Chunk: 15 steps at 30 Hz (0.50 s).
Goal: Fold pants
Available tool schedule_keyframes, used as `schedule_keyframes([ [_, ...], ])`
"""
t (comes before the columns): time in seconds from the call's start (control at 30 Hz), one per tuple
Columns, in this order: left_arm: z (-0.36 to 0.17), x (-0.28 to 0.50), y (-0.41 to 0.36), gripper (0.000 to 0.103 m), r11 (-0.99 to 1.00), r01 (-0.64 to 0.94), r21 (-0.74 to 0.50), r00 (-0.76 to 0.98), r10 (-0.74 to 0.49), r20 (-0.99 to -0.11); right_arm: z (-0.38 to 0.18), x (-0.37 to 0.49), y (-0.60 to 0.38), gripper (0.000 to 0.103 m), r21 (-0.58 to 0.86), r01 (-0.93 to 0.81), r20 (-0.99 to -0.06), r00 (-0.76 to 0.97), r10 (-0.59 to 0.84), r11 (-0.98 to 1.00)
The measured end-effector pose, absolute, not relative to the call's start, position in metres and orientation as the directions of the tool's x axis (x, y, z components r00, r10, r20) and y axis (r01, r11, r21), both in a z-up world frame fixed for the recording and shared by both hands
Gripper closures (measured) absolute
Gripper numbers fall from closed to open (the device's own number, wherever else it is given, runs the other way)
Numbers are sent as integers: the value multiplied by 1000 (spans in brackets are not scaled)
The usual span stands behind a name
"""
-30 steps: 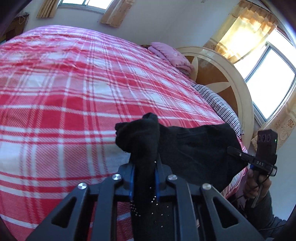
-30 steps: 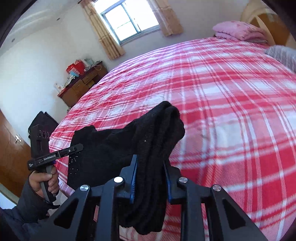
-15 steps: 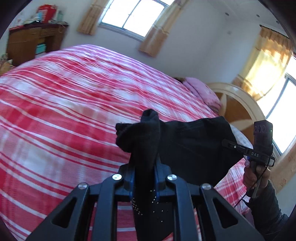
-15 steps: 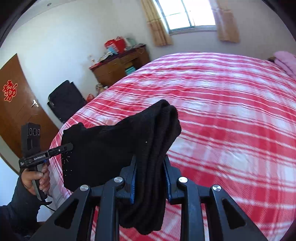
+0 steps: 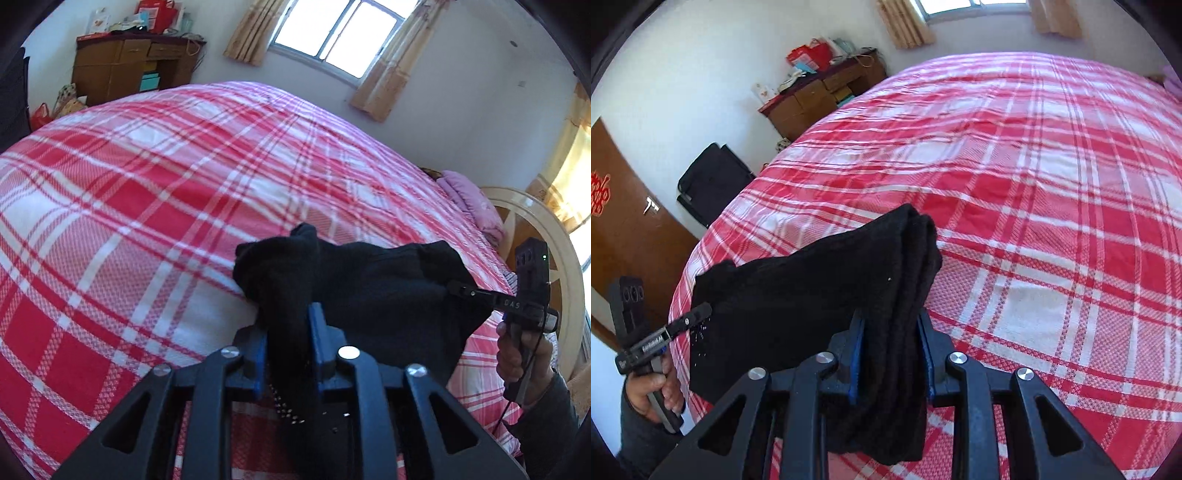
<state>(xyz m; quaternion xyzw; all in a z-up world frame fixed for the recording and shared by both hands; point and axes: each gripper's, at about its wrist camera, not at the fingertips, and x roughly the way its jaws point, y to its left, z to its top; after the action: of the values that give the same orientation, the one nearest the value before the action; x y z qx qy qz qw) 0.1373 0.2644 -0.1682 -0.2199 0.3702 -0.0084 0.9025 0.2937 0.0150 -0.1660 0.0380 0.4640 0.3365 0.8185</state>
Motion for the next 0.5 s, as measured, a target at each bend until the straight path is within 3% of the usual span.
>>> schedule_keyframes([
  [0.03, -170, 136, 265, 58, 906, -160, -391, 722, -163, -673, -169, 297, 12, 66, 394, -496, -734, 337, 590, 774],
  [0.07, -173, 136, 265, 57, 910, -167, -379, 721, -149, -677, -171, 298, 9, 62, 402, -483, -738, 332, 588, 778],
  [0.13, -174, 133, 262, 57, 921, -156, -356, 728, -137, -672, -176, 300, 1, 43, 409, -445, -744, 342, 574, 796],
  [0.23, -172, 126, 259, 54, 939, -138, -315, 726, -120, -677, -182, 298, -12, 38, 448, -415, -728, 345, 593, 792],
  [0.5, -168, 100, 267, 51, 948, -136, -286, 724, -102, -682, -191, 290, -63, 38, 605, -338, -618, 372, 693, 721],
])
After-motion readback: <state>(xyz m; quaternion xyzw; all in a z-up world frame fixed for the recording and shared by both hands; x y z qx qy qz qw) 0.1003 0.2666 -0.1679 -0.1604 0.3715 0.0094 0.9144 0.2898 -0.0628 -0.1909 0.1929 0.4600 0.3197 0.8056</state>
